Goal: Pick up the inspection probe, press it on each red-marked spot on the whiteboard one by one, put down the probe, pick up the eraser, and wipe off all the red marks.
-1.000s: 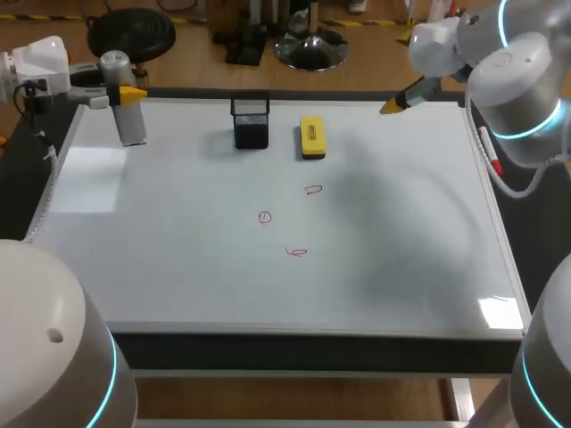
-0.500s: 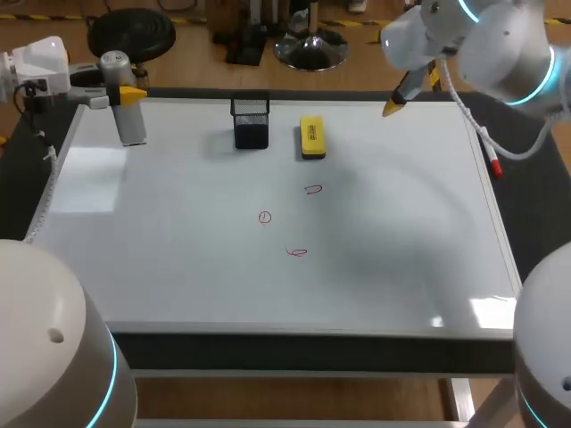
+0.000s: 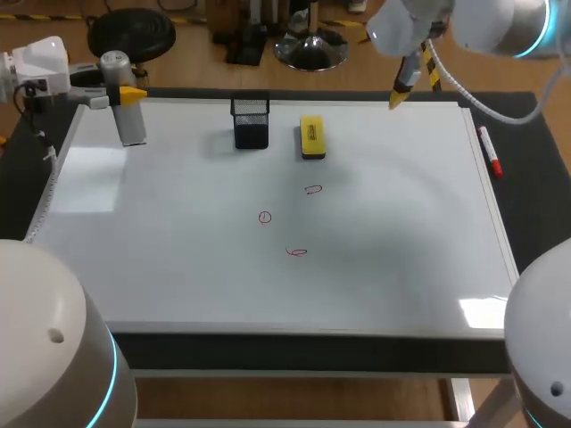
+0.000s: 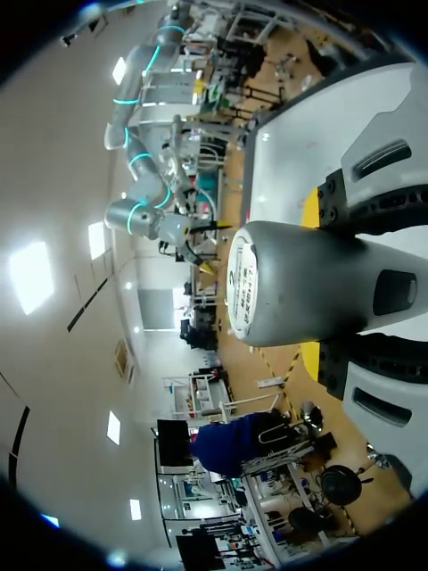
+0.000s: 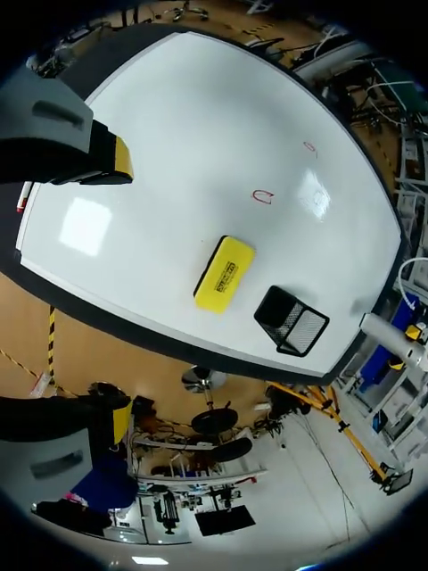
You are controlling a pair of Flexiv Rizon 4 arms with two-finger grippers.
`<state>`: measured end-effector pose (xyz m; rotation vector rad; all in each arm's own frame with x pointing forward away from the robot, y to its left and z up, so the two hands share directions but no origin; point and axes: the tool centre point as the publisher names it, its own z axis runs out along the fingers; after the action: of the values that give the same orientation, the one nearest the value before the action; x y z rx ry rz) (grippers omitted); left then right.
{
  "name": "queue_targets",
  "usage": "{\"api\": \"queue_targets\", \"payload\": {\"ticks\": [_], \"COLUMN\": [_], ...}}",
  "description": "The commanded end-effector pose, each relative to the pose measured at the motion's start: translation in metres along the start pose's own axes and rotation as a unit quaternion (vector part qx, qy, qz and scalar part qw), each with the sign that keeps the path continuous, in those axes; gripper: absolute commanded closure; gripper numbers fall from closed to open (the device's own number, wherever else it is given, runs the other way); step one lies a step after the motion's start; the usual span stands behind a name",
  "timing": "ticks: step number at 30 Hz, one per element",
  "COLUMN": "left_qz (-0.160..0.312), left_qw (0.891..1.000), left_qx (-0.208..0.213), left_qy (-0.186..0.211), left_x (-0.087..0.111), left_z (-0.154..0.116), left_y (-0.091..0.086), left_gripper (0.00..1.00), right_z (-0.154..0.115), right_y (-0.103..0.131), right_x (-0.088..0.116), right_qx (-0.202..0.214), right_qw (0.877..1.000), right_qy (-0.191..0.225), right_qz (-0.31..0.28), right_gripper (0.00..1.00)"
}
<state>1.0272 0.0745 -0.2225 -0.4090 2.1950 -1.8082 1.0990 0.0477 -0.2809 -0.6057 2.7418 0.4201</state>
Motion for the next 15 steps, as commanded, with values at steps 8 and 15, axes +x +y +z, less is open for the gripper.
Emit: {"api": "queue_targets", "payload": {"ticks": [8,15], "left_qz": [0.001,0.001], "left_qw": [1.0,1.0], "left_qx": [0.001,0.001], "left_qy": [-0.001,-0.001], "left_x": [0.001,0.001], "left_z": [0.0,0.0], "left_y": [-0.001,-0.001], "left_gripper": [1.0,1.0], "right_z": [0.012,0.055], "right_y": [-0.001,0.005], "right_x": [-0.006,0.002], "right_qx": [0.028,-0.004], "right_qw": [0.989,0.973], "right_qy": [0.145,0.207], "right_qz": [-0.014,-0.106], "right_gripper": [0.0,0.0]}}
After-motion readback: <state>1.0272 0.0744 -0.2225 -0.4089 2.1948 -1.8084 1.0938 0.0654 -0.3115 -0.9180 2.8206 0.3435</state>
